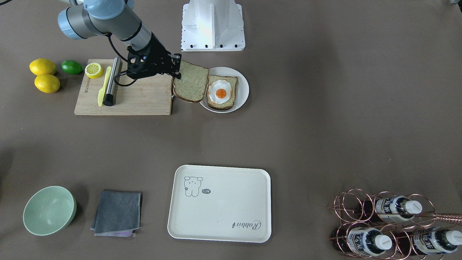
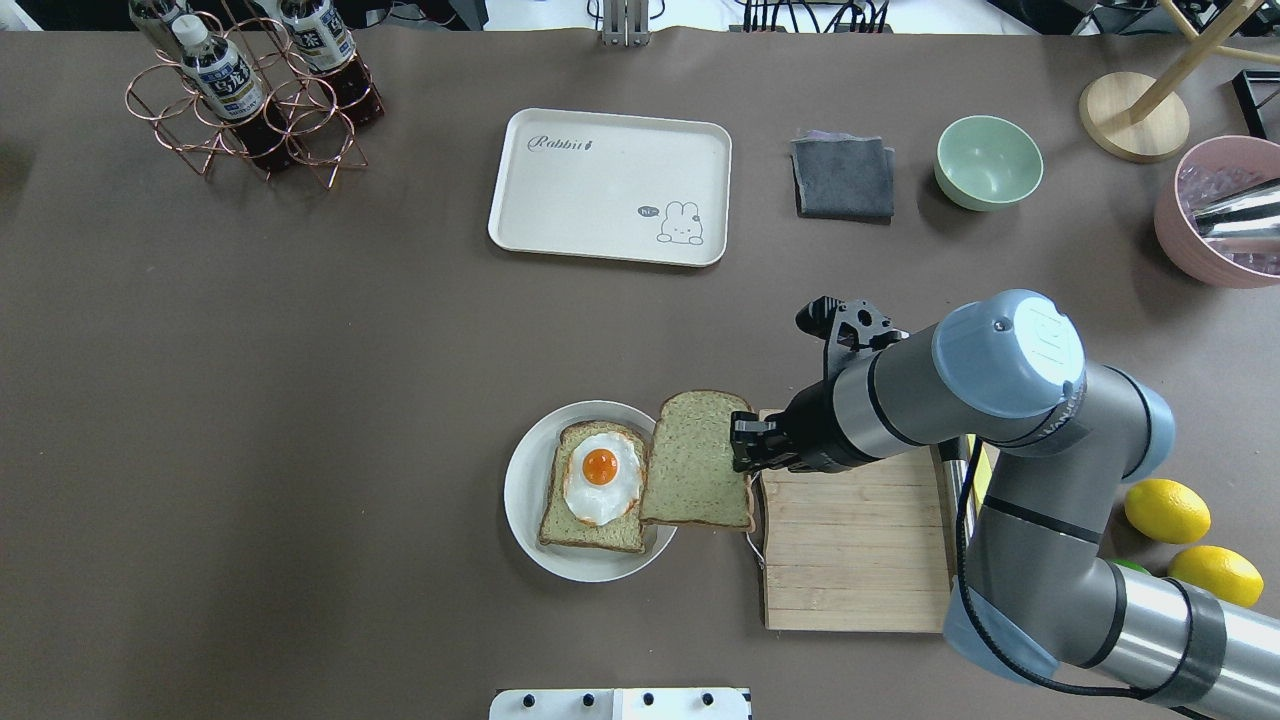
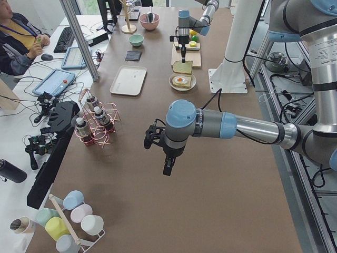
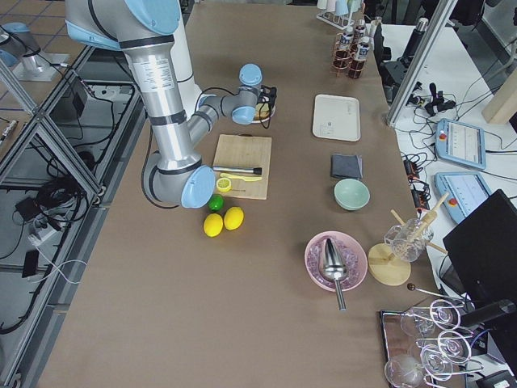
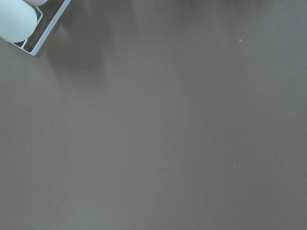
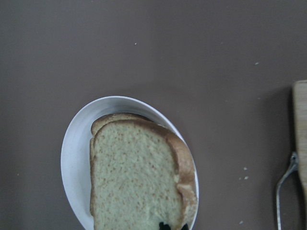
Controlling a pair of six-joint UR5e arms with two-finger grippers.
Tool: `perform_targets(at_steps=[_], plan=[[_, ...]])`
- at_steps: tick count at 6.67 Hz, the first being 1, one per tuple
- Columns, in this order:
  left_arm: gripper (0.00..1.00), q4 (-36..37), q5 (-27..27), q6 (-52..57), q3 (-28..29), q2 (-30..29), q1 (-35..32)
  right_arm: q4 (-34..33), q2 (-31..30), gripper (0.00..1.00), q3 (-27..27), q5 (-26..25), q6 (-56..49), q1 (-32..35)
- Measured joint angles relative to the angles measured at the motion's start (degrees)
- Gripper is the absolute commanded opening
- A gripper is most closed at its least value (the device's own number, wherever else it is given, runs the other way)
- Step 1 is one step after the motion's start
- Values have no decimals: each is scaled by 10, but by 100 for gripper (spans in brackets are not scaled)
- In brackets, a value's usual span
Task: Make sandwich and place on tray
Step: 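Carry the bread slice with the right gripper onto the egg toast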
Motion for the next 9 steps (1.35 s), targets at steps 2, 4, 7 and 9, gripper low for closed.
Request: perform_targets(at_steps=[2, 4, 7, 9], plan=[[97, -1, 1, 0, 4, 0, 1, 20, 55, 0, -53, -8, 8, -21], [97, -1, 0, 1, 5, 0, 1, 21, 78, 0, -78, -24, 10, -27], [97, -4, 0, 0, 4, -1, 2, 21, 77, 0, -89, -34, 10, -22], [97, -9, 0, -1, 4, -1, 2, 22, 72, 95, -93, -34, 12, -21]])
